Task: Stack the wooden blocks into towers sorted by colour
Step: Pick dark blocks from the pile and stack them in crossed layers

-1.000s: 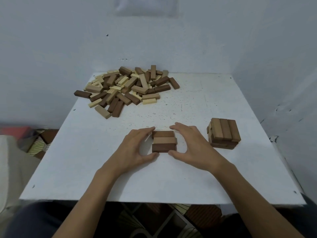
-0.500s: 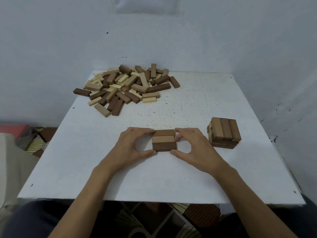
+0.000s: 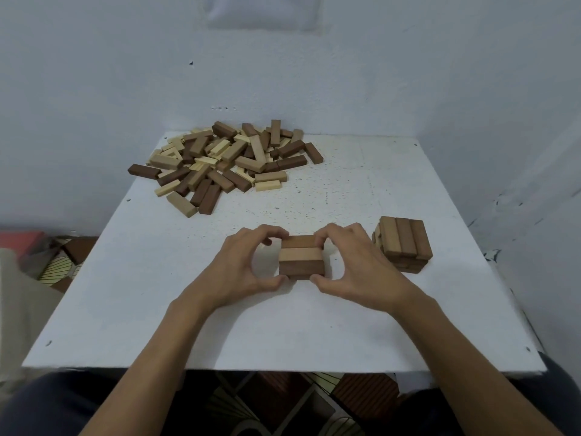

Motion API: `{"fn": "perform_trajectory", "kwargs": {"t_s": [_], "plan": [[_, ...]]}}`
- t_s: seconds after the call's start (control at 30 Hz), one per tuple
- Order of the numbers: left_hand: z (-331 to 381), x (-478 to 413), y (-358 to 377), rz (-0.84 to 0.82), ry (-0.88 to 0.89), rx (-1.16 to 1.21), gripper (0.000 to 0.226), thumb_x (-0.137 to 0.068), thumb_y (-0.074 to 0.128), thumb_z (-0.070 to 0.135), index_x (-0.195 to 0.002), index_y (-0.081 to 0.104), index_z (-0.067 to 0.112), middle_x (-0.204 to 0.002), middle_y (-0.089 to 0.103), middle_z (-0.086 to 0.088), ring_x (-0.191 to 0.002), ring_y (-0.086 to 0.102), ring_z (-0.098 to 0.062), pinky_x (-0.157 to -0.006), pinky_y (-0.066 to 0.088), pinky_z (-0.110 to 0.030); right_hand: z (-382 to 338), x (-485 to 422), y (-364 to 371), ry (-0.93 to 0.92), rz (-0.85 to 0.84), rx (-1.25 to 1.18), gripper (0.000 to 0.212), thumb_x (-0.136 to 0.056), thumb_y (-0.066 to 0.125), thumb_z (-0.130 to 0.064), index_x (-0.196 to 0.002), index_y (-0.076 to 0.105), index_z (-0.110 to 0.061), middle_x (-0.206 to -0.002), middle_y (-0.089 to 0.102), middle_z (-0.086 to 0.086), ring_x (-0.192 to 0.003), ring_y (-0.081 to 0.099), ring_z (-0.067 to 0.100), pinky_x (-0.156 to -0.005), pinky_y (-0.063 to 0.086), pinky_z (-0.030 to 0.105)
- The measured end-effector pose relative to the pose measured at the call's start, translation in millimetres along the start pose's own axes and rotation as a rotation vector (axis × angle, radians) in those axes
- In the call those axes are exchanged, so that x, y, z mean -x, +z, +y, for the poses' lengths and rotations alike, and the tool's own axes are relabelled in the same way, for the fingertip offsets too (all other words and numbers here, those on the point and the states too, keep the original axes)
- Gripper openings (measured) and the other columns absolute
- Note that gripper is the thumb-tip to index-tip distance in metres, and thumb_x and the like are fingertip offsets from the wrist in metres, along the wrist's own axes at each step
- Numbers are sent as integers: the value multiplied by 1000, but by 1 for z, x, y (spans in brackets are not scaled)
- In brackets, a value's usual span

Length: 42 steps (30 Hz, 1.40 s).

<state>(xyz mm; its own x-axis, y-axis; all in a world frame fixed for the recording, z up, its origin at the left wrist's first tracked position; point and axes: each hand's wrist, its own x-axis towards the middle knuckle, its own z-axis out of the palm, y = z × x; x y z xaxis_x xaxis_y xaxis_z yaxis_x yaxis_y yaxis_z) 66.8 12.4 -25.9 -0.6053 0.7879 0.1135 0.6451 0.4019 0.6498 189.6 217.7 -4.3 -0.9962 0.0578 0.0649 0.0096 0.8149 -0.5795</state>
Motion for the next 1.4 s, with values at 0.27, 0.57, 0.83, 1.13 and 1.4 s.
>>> {"fn": "perform_trajectory", "kwargs": {"t_s": [0.27,0.57,0.83,1.13,1.4], "plan": [[54,-45,12,-42,105,55,67,-70,74,49,-129,43,43,-127,49,29,-115,44,-2,-96,35,-26,17,32,-62,109,100,72,50,-76,76,-36,-114,44,-35,-103,41,-18,-107,35,9,-85,44,24],[99,-95,56,-83,143,60,71,-75,79,39,-133,39,38,-130,53,19,-114,41,-5,-102,33,-37,79,55,-102,180,116,30,56,-78,77,-34,-122,43,-35,-125,49,-14,-118,38,13,-97,41,36],[99,-102,69,-111,112,57,73,-76,78,37,-137,38,38,-131,53,20,-115,40,-4,-105,30,-36,99,57,-94,203,128,-30,57,-79,76,-30,-126,43,-36,-125,48,-22,-120,39,7,-90,34,18],[97,-100,70,-143,98,64,80,-77,78,40,-143,32,41,-138,48,16,-123,40,-5,-109,30,-38,100,59,-93,198,116,0,71,-80,76,-35,-138,36,-43,-133,44,-20,-124,33,4,-93,31,20],[69,-86,49,-97,45,67,79,-78,74,54,-144,31,45,-138,49,16,-124,42,-3,-103,36,-30,67,27,-91,130,126,50,75,-80,72,-44,-144,32,-44,-141,36,-24,-137,20,2,-104,26,25]]}}
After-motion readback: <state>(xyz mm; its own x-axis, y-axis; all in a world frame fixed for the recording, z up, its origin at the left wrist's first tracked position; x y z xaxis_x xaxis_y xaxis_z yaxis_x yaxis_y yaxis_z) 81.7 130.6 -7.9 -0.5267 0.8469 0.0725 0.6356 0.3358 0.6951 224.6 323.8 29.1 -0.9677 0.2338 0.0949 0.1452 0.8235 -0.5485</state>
